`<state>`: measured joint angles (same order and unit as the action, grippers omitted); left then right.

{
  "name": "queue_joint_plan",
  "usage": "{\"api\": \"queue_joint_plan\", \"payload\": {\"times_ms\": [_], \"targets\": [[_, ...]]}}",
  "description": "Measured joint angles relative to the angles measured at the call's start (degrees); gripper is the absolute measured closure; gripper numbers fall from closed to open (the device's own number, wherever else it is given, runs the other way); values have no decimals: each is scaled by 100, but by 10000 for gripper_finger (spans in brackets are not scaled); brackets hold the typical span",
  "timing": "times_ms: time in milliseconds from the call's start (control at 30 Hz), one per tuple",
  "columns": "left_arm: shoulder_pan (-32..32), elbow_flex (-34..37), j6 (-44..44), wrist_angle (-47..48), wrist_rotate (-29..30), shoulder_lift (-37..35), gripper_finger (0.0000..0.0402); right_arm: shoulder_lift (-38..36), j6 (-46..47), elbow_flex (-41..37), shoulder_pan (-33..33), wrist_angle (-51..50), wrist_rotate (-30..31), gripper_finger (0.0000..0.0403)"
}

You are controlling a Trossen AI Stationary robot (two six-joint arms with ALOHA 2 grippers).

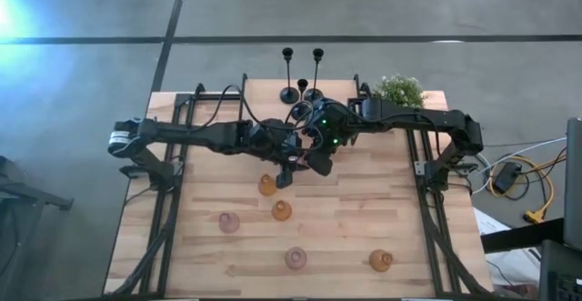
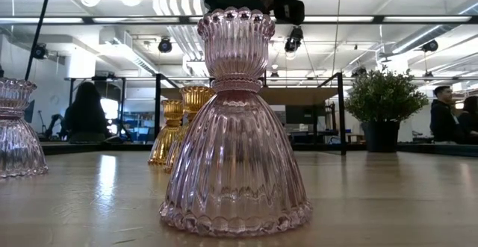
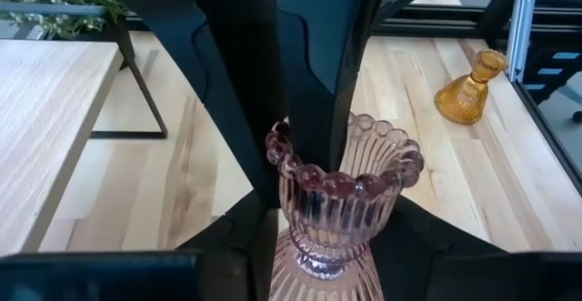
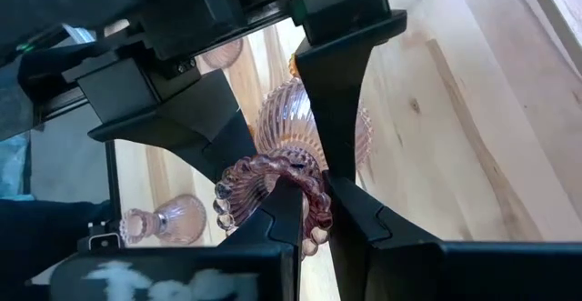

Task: Pick & Place candle stick holders
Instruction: Put the top right pink glass candle holder on the shelf

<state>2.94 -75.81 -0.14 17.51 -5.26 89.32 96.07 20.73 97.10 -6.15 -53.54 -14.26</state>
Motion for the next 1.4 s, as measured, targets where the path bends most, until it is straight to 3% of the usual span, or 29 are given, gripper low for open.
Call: {"api": "queue_joint_plan", "payload": {"times_ms": [167,433,600,767,967,1133,1233,1400], "targets": [[0,0,-48,3,2,-10,261,0,4,0,0,10,4,369],[2,0,-116,17,49,-151,269,-114,23,2,-11,79,-32,284],[8,9,-189,247,257,-266,274,-293,24,4,-62,-72,-54,253],[19,11,-233,562,481,-421,274,-580,24,2,-148,-466,-27,242],[11,20,-423,829,1149,-914,274,-903,152,-151,-148,-1724,785,253],[58,230,-446,736,2156,-1491,274,-1526,517,-890,-151,-1638,1221,266],[190,555,-383,192,2792,-1875,274,-2073,996,-1582,-149,-1312,1642,273],[773,1312,-224,-1206,2929,-2258,274,-2999,1742,-2855,-151,-404,2285,281]]}}
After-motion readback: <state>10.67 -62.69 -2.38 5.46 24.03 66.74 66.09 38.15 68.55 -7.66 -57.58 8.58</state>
